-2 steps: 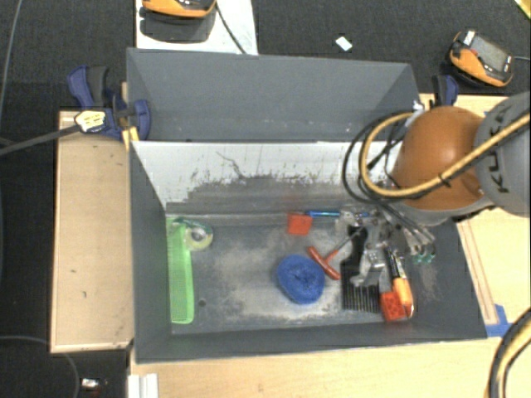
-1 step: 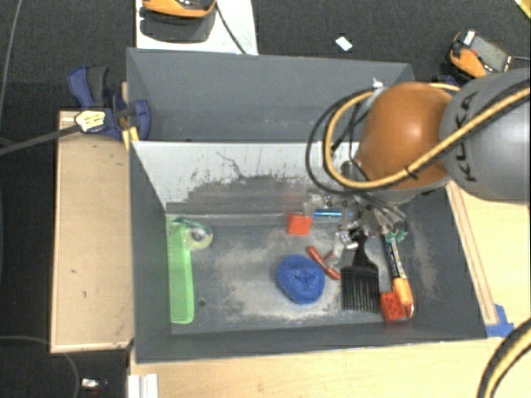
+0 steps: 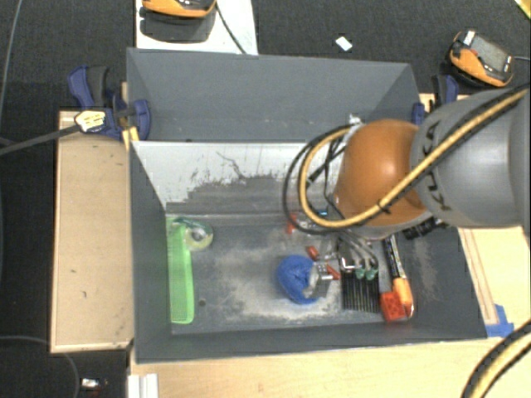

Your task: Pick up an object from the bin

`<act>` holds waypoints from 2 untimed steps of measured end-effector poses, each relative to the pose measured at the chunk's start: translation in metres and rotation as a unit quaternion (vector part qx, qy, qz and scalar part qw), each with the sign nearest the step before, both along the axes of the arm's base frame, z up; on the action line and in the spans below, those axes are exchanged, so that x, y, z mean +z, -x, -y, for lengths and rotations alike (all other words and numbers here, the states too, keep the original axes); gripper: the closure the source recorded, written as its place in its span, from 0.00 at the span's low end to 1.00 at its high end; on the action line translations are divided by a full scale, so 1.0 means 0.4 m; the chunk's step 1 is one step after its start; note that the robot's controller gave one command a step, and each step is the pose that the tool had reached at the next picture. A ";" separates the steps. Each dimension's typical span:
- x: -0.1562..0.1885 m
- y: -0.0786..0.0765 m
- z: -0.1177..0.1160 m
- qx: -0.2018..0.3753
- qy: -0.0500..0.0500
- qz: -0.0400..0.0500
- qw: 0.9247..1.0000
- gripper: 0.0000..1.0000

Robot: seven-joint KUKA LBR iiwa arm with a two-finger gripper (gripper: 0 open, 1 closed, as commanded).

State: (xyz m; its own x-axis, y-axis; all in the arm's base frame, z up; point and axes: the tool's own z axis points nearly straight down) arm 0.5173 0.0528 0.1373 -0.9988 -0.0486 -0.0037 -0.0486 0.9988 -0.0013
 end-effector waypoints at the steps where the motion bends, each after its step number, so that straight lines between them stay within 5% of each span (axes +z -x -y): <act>1: -0.173 -0.011 0.046 0.060 0.001 0.006 0.998 0.00; 2: -0.162 -0.034 0.057 -0.125 -0.003 0.006 0.992 1.00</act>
Offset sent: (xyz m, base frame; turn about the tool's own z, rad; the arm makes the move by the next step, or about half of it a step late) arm 0.0121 -0.0230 -0.0673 0.2518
